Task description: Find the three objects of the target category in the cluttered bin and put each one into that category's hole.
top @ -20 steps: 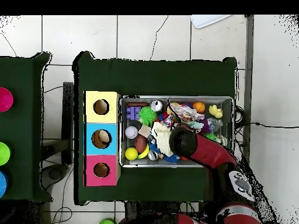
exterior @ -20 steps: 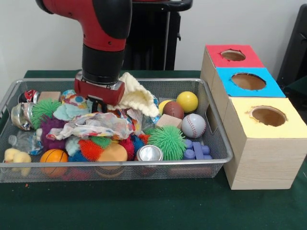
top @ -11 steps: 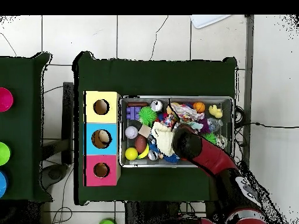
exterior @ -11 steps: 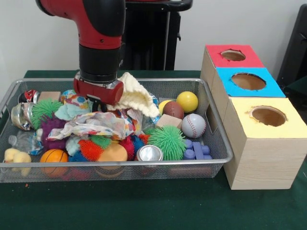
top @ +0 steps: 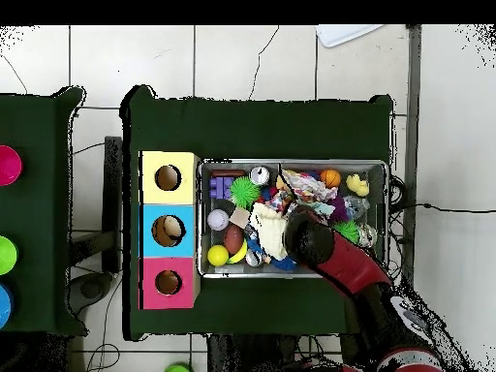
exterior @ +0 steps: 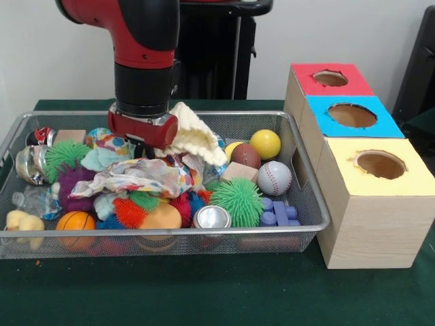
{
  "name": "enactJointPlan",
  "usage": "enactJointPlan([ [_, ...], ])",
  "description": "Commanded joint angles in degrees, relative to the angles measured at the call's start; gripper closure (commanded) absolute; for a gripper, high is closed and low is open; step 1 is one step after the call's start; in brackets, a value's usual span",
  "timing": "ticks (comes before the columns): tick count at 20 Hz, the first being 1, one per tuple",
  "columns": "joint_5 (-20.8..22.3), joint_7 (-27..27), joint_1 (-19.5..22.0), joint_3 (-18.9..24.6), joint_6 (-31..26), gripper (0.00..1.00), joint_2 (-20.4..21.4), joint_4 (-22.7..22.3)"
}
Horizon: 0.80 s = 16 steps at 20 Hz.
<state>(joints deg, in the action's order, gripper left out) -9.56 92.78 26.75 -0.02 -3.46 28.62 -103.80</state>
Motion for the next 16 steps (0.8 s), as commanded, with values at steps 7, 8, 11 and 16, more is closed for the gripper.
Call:
enactJointPlan([
  [7, -3.5, 12.1, -2.9, 10.4, -11.0, 1.00, -0.8, -12.2],
  [8, -3.8, 12.1, -2.7, 10.7, -11.5, 1.00, -0.4, -12.3],
  [11, -4.9, 11.9, -2.6, 11.4, -14.1, 1.00, 1.0, -12.9],
  [16, -6.4, 11.1, -2.8, 11.5, -17.8, 1.00, 2.7, -12.7],
])
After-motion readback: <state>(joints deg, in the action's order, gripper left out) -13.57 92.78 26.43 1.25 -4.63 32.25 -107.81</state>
